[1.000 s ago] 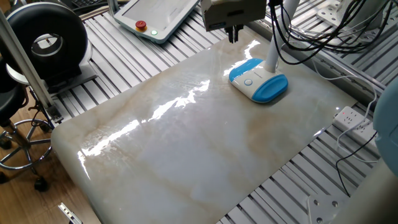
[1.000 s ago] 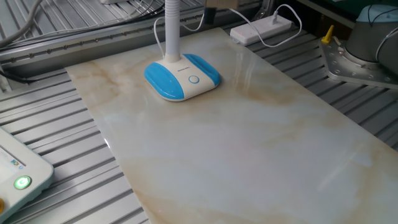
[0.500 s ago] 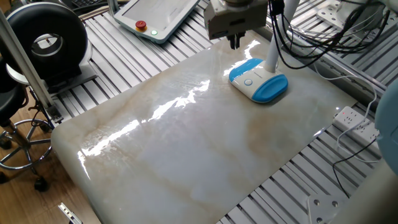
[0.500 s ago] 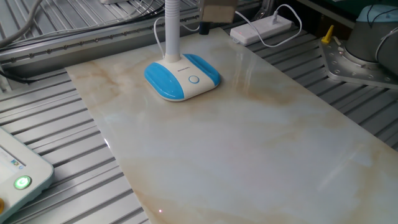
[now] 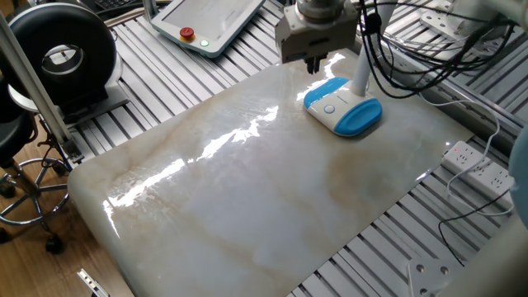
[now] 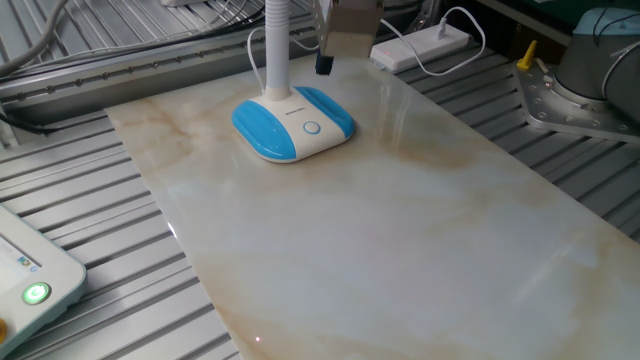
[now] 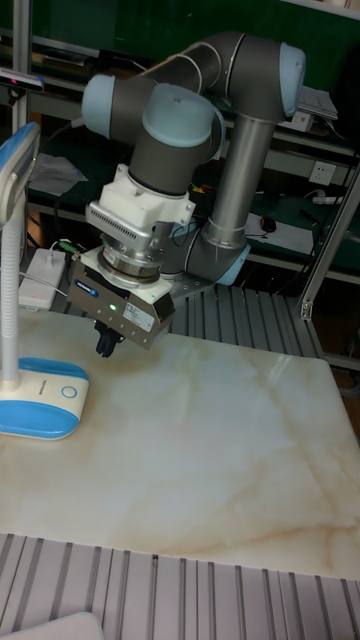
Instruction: Turn on the desk lamp by pressing the button
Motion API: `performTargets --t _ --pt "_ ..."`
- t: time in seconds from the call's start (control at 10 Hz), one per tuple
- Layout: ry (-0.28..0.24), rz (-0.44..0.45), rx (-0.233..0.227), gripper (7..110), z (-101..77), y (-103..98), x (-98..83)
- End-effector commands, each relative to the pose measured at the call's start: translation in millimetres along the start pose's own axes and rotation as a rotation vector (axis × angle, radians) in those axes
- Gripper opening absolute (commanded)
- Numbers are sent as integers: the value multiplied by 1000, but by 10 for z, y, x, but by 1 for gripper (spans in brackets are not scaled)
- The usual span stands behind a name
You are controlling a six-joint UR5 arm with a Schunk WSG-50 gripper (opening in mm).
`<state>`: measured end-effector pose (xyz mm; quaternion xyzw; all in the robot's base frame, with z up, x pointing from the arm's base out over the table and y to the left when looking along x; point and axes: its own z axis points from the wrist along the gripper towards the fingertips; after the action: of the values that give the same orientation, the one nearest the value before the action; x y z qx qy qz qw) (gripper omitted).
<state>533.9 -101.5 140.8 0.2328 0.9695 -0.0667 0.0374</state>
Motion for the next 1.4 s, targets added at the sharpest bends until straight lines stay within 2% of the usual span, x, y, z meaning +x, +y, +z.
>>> performTargets --t 0.0,0.1,0.4,0.8,1.0,1.3 --pt "-54 -7 4 7 174 -11 -13" --pt "-69 -18 9 7 210 -40 -20" --pt "-75 -15 -26 7 323 -16 15" --pt "-86 -10 -17 7 351 -30 -7" --pt "-95 -24 17 7 349 -113 -28" --pt "-29 -46 24 7 359 -133 135"
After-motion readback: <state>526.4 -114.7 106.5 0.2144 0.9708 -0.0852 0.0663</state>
